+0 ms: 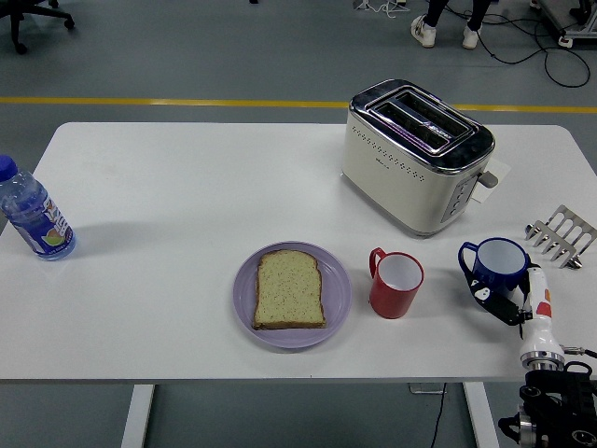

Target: Pick up the cup,pour liquid into bread,place the cup on the desk

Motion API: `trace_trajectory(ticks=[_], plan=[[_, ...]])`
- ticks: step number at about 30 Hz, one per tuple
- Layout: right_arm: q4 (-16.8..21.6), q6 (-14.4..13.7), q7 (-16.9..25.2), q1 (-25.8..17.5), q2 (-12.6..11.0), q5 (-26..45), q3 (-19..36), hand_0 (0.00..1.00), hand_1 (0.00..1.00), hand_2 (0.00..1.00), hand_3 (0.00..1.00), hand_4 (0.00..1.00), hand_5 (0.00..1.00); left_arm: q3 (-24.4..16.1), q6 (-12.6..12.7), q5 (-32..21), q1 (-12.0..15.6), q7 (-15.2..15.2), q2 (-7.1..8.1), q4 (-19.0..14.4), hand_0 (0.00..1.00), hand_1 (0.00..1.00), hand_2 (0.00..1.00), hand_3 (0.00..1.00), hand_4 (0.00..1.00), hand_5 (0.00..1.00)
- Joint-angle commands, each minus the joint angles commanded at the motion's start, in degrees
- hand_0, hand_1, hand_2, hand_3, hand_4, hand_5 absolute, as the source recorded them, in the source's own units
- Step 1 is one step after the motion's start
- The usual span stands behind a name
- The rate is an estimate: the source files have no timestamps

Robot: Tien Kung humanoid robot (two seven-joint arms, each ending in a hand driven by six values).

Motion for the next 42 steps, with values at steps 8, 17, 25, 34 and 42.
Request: trace_trajectory(ticks=[8, 17, 25, 34, 42], plan=[[-0.4, 0.2, -2.4, 0.1, 0.0, -1.9, 0.1, 0.696, 0.623, 0.769, 0.799, 0.778, 0.002, 0.0, 0.0, 0.1, 0.0, 0.0, 0.00, 0.0, 0.635, 0.646, 0.657, 0.555, 0.323, 0.837], [0.2, 0.2, -1.8, -0.1, -0.1, -2.3, 0.4, 0.720, 0.645, 0.835, 0.874, 0.810, 0.002, -0.1, 0.0, 0.1, -0.1, 0.0, 0.00, 0.0, 0.635, 0.646, 0.657, 0.555, 0.324, 0.840], [0.5, 1.6, -2.8, -0.2, -0.1, -3.0, 0.8, 0.843, 0.737, 0.939, 0.998, 0.888, 0.059, -0.1, 0.0, 0.2, -0.1, 0.0, 0.00, 0.0, 0.635, 0.646, 0.657, 0.557, 0.323, 0.839], [1.1, 5.2, -5.3, -0.7, -0.2, -4.5, 2.5, 0.946, 0.851, 0.998, 0.998, 0.935, 0.139, -0.1, 0.0, 0.2, -0.1, 0.0, 0.00, 0.0, 0.635, 0.646, 0.657, 0.557, 0.321, 0.838], [4.2, 6.8, -9.9, -2.1, -0.2, -8.7, 5.3, 0.979, 0.885, 0.998, 0.998, 0.998, 0.252, -0.1, 0.0, 0.2, -0.1, 0.0, 0.00, 0.0, 0.635, 0.646, 0.657, 0.554, 0.325, 0.840]])
